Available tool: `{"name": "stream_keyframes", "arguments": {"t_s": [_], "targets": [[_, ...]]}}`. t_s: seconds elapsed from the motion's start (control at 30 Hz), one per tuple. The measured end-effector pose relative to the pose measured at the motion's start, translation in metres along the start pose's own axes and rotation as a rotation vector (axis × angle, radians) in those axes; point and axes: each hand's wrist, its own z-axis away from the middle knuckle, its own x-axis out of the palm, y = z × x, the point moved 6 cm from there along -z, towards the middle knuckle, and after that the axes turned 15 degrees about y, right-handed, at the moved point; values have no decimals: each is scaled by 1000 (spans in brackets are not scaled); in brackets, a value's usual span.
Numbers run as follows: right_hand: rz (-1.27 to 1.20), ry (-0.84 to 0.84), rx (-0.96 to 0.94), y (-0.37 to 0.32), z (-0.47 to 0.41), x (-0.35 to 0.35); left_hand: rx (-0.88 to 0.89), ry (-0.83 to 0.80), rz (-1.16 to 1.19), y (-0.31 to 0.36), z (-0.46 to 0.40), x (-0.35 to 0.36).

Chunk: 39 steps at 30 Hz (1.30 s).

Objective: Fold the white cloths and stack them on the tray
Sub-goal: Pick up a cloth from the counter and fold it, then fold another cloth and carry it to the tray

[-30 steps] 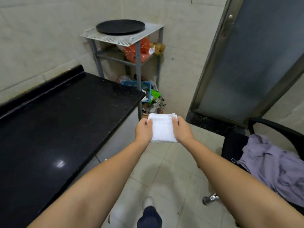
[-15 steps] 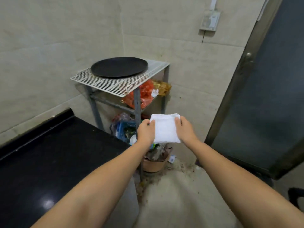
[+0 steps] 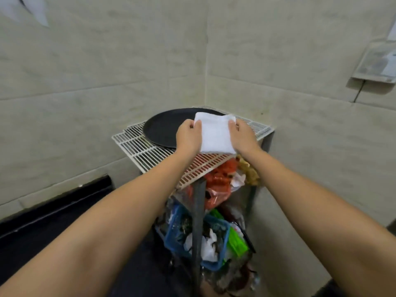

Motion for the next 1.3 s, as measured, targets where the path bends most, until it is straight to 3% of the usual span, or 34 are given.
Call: {"name": "stream_keyframes", "arguments": {"t_s": [0.3,0.57,0.9,1.07,1.3], "targets": [[-20,-363,-173,14,-153,123,-162,290,-113,-41,-113,68],[152,-689,-322,34,-166,215,-246,309,-606,-91,-147,64],[442,-550,-653,35,-155,230,-200,199,-1101,-99,-147,74],[508,-520,-678,33,-163,221,-214,199,-1067,-96,-147,65],[405,-461,-719,-17,-151,194,-71,257,-1047,-62,-135,8]]}}
